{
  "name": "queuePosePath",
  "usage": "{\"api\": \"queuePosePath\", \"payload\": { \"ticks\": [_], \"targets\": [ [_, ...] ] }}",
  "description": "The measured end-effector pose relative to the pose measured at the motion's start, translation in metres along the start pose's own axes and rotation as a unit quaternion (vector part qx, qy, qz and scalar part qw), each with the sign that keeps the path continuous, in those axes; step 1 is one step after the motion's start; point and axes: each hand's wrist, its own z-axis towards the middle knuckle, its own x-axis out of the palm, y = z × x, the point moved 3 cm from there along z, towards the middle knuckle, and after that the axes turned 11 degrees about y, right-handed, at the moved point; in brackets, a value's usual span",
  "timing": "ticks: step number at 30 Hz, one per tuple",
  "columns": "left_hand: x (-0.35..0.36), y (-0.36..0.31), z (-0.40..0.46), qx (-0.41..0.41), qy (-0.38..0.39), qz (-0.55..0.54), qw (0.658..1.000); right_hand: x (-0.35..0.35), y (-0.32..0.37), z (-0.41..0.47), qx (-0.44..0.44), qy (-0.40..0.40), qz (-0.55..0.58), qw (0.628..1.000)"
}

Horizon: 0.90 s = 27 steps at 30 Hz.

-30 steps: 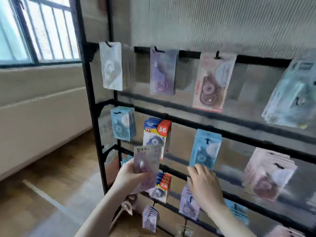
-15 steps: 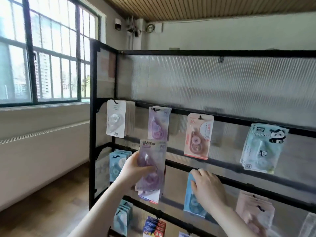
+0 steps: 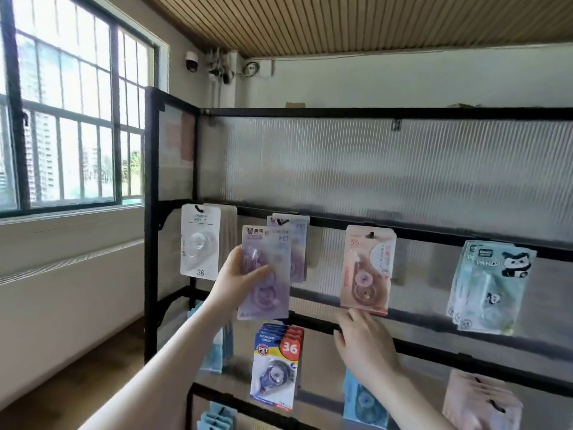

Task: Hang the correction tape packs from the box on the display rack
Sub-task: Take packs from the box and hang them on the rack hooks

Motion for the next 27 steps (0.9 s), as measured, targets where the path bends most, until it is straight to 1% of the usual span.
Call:
{"api": "queuePosePath", "payload": {
  "ticks": [4, 7, 11, 15, 17, 23, 27],
  "targets": [
    [-0.003, -0.009, 0.015, 0.017, 0.018, -0.009, 1.000, -0.008, 0.006, 0.004, 0.005, 0.016, -0.004, 1.000],
    [0.000, -0.014, 0.021, 0.017, 0.033, -0.013, 0.999, -0.016, 0.011, 0.008, -0.005, -0.005, -0.006, 1.000],
    [0.004, -0.016, 0.030, 0.001, 0.048, -0.020, 0.999, -0.020, 0.013, 0.013, 0.009, -0.008, -0.004, 1.000],
    [0.006, -0.011, 0.038, -0.011, 0.040, -0.028, 0.999, -0.022, 0.014, 0.013, 0.023, 0.011, -0.020, 0.999],
    [0.006, -0.010, 0.041, -0.012, 0.027, -0.033, 0.999, -0.022, 0.012, 0.013, 0.031, 0.005, -0.027, 0.999],
    [0.010, 0.000, 0.051, -0.048, 0.040, -0.003, 0.998, -0.017, 0.006, 0.010, 0.035, -0.007, -0.055, 0.998],
    [0.012, 0.006, 0.054, -0.051, 0.037, 0.026, 0.998, -0.019, 0.007, 0.006, 0.045, 0.014, -0.056, 0.997]
  ]
}}
